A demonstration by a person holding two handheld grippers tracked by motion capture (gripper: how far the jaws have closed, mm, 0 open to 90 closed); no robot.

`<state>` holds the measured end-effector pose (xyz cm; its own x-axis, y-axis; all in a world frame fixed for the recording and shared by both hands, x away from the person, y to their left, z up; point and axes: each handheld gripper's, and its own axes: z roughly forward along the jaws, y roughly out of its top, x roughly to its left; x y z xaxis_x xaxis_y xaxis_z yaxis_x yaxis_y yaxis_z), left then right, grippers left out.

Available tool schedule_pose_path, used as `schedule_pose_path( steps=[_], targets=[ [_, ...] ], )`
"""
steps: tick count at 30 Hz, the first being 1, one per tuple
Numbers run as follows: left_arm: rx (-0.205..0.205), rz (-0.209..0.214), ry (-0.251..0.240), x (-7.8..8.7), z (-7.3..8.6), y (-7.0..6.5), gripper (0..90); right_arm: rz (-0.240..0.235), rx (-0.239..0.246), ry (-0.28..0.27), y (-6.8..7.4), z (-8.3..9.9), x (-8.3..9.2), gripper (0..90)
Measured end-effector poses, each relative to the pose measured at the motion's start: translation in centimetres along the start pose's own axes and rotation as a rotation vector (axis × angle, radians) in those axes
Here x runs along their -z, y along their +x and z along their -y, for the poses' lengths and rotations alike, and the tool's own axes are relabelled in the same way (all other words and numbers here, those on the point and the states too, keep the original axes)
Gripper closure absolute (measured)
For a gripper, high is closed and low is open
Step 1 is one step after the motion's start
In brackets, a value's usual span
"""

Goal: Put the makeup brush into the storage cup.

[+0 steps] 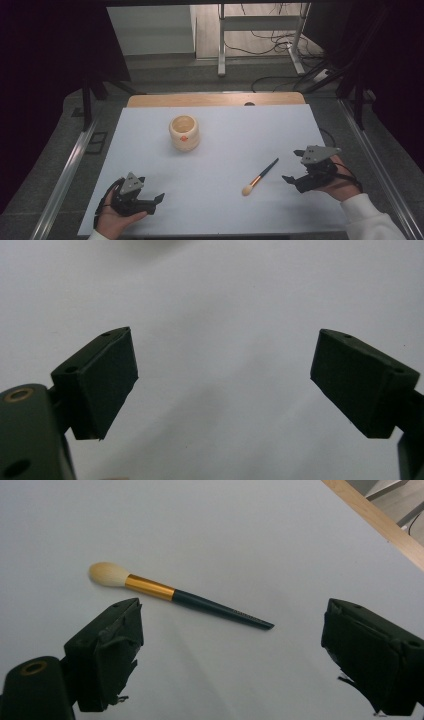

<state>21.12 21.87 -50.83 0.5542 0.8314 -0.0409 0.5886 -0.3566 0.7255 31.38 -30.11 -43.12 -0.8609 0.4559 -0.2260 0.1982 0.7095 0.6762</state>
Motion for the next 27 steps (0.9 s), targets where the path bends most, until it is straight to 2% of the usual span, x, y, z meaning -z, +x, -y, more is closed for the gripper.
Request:
schedule_pose_path(
  steps=[13, 16, 27],
  targets=[
    [-0.001, 0.003, 0.004, -0.1, 0.0, 0.0, 11.9, -0.059, 0.078, 0.023, -0.8, -1.2, -0.1, 10.9],
    [-0.002, 0.004, 0.004, -0.1, 0.0, 0.1, 12.0, -0.074, 0.111, 0.018, -0.9, -1.6, -0.2, 11.3],
    [-0.005, 0.008, 0.009, -0.2, 0.0, 0.1, 12.0, -0.104, 0.217, 0.082, -1.0, -3.4, -1.3, 11.2]
  ],
)
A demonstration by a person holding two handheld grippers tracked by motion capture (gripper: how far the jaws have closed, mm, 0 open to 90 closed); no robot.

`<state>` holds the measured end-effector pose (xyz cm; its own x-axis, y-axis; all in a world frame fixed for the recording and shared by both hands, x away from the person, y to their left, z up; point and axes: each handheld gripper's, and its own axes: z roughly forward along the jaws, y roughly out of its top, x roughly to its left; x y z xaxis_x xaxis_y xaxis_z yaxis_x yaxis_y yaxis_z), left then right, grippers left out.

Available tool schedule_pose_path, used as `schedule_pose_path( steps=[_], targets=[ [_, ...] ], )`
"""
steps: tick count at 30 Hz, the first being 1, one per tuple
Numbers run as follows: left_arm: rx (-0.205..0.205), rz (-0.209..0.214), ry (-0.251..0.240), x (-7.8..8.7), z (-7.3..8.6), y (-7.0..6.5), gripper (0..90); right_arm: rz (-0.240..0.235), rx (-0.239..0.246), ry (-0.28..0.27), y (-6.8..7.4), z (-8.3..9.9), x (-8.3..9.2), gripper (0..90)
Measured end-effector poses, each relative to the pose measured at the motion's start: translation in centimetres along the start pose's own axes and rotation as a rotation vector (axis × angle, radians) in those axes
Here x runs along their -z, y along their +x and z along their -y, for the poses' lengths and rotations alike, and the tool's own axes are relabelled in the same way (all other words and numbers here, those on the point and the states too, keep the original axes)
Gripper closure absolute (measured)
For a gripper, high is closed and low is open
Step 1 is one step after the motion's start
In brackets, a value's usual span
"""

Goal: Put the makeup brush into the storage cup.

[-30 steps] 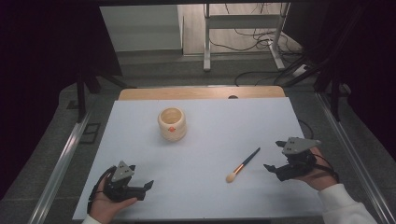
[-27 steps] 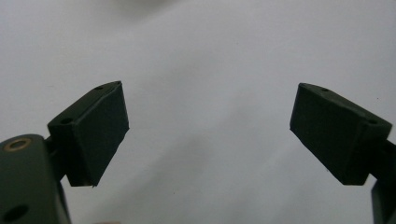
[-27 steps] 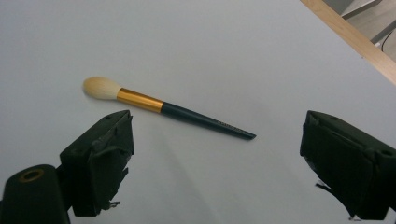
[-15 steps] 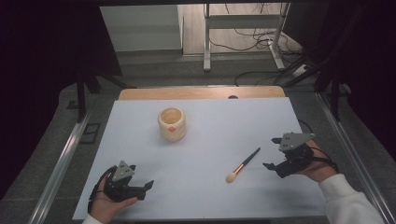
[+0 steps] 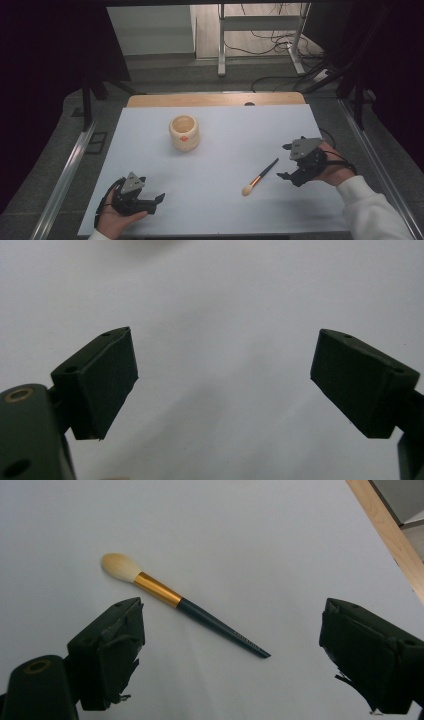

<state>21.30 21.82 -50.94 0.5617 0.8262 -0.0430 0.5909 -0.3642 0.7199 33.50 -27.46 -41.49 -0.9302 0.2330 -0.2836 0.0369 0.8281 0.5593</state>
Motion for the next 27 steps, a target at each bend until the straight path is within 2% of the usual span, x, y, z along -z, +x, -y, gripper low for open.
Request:
schedule_pose_path(
  steps=[5, 9, 15, 21, 25, 27],
  targets=[
    [0.001, 0.001, 0.0, 0.0, 0.0, 0.0, 11.9, -0.019, 0.035, 0.022, -0.5, -0.5, -0.7, 11.2],
    [0.001, 0.0, 0.0, 0.0, 0.0, 0.1, 12.0, -0.041, 0.032, 0.033, -0.9, -0.7, -1.2, 11.0],
    [0.0, -0.001, 0.002, 0.0, 0.0, 0.1, 12.0, -0.049, 0.002, 0.03, -1.3, -1.0, -2.0, 7.2],
    [-0.002, -0.002, 0.003, -0.1, 0.0, 0.1, 12.0, -0.04, -0.035, 0.062, -1.8, -1.3, -2.5, 0.5],
    [-0.003, -0.002, 0.003, -0.1, 0.0, 0.1, 11.9, -0.081, -0.068, 0.051, -2.0, -1.7, -2.6, 0.0],
    [-0.003, -0.003, 0.003, -0.1, 0.0, 0.1, 11.9, -0.069, -0.087, 0.044, -1.9, -2.0, -2.8, 1.6]
  ],
)
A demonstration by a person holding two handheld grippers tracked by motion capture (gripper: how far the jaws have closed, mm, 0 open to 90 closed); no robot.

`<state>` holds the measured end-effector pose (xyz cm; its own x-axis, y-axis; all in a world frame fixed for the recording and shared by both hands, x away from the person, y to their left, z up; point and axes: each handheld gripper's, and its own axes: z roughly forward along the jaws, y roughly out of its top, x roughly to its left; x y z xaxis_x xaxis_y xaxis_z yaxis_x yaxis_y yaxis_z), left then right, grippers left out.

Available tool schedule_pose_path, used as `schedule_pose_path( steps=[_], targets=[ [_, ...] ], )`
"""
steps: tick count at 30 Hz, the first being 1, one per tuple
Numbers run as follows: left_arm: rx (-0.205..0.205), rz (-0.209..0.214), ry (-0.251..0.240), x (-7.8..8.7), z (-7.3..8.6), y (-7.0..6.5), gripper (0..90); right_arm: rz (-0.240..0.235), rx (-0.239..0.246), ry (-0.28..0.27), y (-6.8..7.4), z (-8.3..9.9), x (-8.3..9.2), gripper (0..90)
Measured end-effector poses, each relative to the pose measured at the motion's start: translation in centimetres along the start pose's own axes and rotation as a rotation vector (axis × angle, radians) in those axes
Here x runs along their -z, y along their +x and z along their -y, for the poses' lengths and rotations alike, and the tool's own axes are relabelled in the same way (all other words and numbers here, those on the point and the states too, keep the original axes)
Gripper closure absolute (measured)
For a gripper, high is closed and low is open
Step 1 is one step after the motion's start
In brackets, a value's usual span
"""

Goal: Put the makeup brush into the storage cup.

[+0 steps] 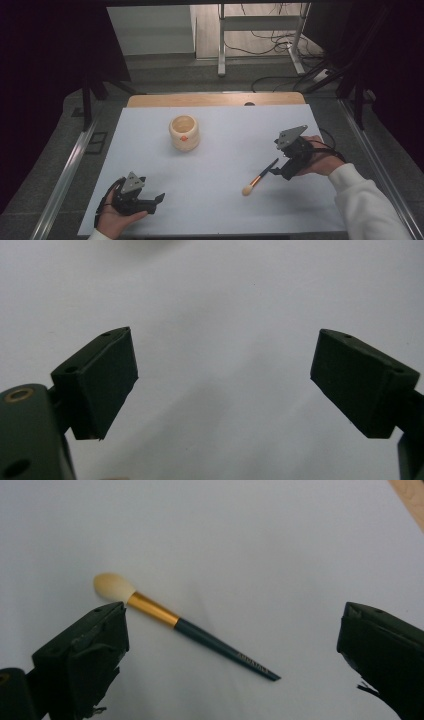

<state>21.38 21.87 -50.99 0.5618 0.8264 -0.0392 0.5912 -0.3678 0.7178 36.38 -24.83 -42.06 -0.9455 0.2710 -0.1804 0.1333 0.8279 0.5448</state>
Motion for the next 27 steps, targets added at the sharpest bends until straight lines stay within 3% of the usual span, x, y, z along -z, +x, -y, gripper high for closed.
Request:
schedule_pose_path(
  steps=[1, 4, 8, 11, 13, 18, 24, 27],
  targets=[
    [0.0, 0.0, 0.0, 0.0, 0.0, 0.0, 11.9, 0.016, -0.013, 0.007, 0.1, -0.2, -0.1, 2.6],
    [-0.005, 0.0, 0.002, 0.0, 0.0, 0.0, 11.9, 0.04, 0.005, 0.009, 0.2, -0.6, -0.3, 1.7],
    [-0.005, 0.0, 0.001, 0.1, 0.0, 0.0, 11.9, 0.021, 0.056, 0.016, -0.1, -0.9, -0.4, 3.2],
    [-0.004, -0.003, -0.001, 0.1, 0.0, 0.1, 11.9, -0.027, 0.097, 0.063, -0.4, -1.0, -0.7, 3.7],
    [-0.004, -0.002, -0.001, 0.1, 0.0, 0.1, 11.9, 0.006, 0.123, 0.083, -0.4, -1.0, -0.9, 8.8],
    [-0.004, -0.004, 0.0, 0.1, 0.0, 0.1, 11.9, 0.036, 0.133, 0.097, -0.6, -1.1, -0.9, 7.6],
    [-0.006, -0.007, -0.001, 0.1, 0.0, 0.1, 11.9, 0.012, 0.148, 0.136, -1.0, -1.3, -0.9, 7.8],
    [-0.006, -0.008, -0.001, 0.1, 0.0, 0.1, 11.9, -0.027, 0.15, 0.157, -1.3, -1.1, -0.9, 9.8]
  ],
)
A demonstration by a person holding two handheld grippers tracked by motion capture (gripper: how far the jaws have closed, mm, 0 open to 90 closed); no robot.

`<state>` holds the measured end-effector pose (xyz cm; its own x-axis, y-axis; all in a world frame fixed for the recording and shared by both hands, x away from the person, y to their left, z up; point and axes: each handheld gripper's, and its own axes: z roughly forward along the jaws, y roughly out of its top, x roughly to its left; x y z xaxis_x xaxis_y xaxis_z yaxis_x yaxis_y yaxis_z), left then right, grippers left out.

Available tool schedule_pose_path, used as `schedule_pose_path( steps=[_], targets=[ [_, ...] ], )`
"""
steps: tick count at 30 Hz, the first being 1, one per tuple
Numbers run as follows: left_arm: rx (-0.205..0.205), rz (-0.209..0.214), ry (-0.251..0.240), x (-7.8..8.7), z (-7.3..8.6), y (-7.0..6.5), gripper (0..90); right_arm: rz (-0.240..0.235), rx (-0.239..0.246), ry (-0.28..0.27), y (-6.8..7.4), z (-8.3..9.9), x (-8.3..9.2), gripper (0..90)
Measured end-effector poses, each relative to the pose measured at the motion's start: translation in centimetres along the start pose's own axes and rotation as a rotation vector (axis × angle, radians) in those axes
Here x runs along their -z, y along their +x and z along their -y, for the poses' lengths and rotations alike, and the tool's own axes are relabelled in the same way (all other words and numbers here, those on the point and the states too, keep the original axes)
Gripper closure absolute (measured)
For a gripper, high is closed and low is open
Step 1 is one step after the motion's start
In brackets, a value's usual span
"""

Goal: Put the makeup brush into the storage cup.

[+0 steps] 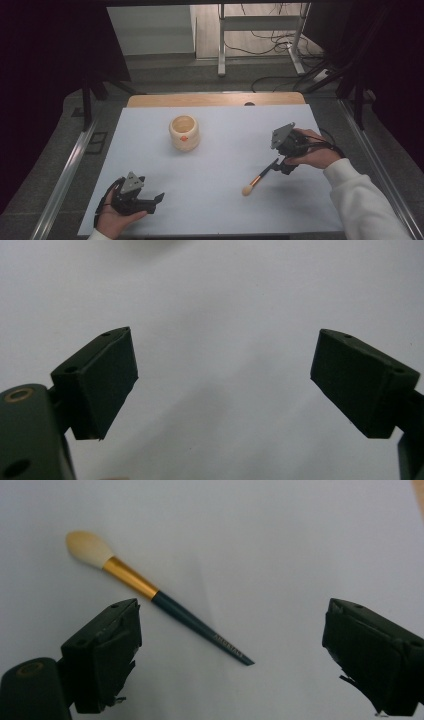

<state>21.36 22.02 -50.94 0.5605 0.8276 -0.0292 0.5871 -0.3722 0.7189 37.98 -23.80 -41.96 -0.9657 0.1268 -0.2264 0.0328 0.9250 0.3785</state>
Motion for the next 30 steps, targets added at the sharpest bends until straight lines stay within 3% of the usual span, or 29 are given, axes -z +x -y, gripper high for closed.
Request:
schedule_pose_path(
  steps=[1, 5, 7, 12, 14, 16, 19, 23, 25, 30],
  targets=[
    [0.0, 0.0, 0.0, 0.0, 0.0, 0.0, 11.9, 0.002, 0.009, 0.004, 0.0, 0.0, -0.1, 10.0],
    [-0.001, -0.002, 0.0, 0.0, 0.0, 0.0, 11.8, -0.008, 0.129, 0.0, -0.1, 0.2, -0.4, 8.2],
    [-0.002, -0.002, 0.0, 0.0, 0.0, 0.0, 11.8, -0.03, 0.187, 0.011, -0.1, 0.1, -0.5, 7.9],
    [-0.001, -0.002, -0.003, 0.0, 0.0, 0.0, 11.8, -0.12, 0.269, 0.001, 0.0, -0.2, -0.5, 8.3],
    [-0.002, -0.002, -0.003, 0.0, 0.0, 0.1, 11.8, -0.118, 0.26, 0.05, -0.1, -0.3, -0.4, 6.6],
    [-0.003, -0.002, -0.003, 0.0, 0.0, 0.1, 11.8, -0.149, 0.279, 0.056, -0.2, -0.3, -0.3, 9.6],
    [-0.003, -0.003, -0.004, 0.0, 0.0, 0.1, 11.8, -0.267, 0.309, 0.027, -0.1, -0.5, -0.3, 5.5],
    [-0.003, -0.003, -0.001, 0.0, 0.0, 0.0, 11.7, -0.23, 0.278, 0.019, 0.0, -0.9, -0.4, 7.2],
    [-0.004, -0.003, -0.001, 0.0, 0.0, 0.0, 11.7, -0.229, 0.29, 0.02, 0.0, -0.9, -0.5, 9.2],
    [-0.004, -0.004, 0.003, 0.0, 0.0, 0.0, 11.8, -0.223, 0.258, 0.015, 0.0, -1.0, -0.4, 11.7]
  ],
)
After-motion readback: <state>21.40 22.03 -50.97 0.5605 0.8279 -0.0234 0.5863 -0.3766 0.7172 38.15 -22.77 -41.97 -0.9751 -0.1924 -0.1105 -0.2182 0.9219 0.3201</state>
